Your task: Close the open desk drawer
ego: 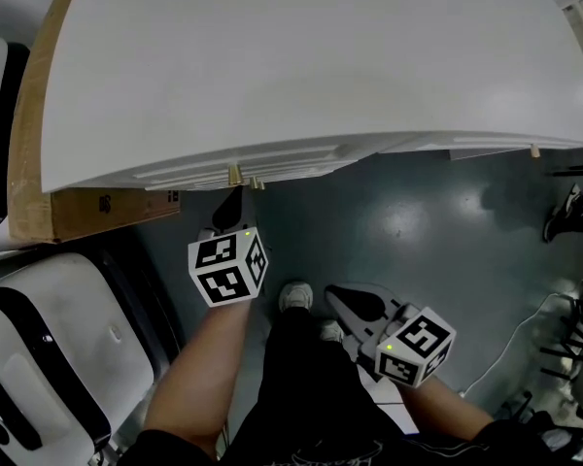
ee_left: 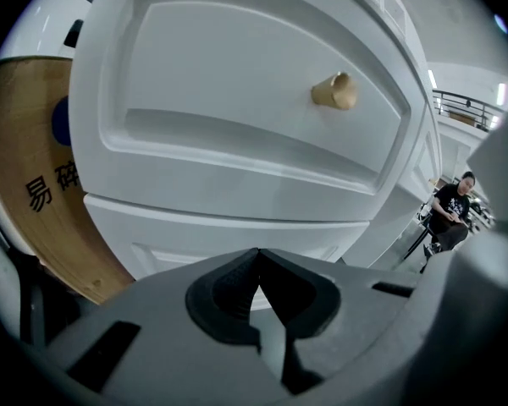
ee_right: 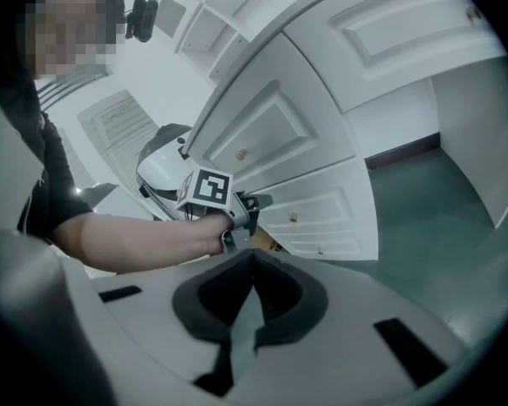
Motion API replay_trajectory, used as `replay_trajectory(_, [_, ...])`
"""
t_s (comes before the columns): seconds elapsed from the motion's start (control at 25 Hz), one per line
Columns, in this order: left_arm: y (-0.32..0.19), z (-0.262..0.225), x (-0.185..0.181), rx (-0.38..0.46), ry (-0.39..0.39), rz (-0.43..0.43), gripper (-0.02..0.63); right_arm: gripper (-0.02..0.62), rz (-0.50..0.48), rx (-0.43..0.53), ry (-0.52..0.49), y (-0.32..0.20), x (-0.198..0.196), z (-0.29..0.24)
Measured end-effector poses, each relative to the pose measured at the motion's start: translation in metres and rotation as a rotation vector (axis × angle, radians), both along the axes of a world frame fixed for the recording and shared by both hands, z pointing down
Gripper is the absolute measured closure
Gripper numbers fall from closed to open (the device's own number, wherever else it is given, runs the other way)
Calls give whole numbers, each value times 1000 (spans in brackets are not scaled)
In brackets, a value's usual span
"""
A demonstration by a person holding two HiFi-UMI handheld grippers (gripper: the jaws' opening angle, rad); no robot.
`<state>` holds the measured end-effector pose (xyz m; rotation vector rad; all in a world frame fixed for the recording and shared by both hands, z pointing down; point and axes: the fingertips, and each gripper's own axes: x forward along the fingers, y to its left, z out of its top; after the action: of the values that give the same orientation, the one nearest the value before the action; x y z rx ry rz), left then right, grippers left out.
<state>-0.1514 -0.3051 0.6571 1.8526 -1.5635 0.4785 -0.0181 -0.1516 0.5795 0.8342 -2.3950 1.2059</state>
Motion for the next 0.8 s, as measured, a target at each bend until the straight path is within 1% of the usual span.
replay_trajectory(0.16, [28,-25,4,5,58,-4,604,589,-10,38,-16,4,5,-19])
replay_trajectory(0.32, [74,-59,20,5,146,-7,603,589,-31,87,-28,12,11,-47])
replay_trajectory(0.4, [101,-81,29,2,162,7,603,589,-31,119,-30,15,15,-66])
replay_trajectory(0.48, [128,-111,43,4,161,44,603,589,-28,157,-46,17,20,-95])
replay_trajectory(0.56, [152,-150,57,28,173,95,603,589,-49,214,-63,20,21,-131])
replay_trajectory(0.64, [176,-191,70,56,193,144,603,589,-102,264,-73,31,21,-165])
replay_trajectory(0.8, [220,-275,96,133,223,235,603,589,-222,318,-96,67,27,-228])
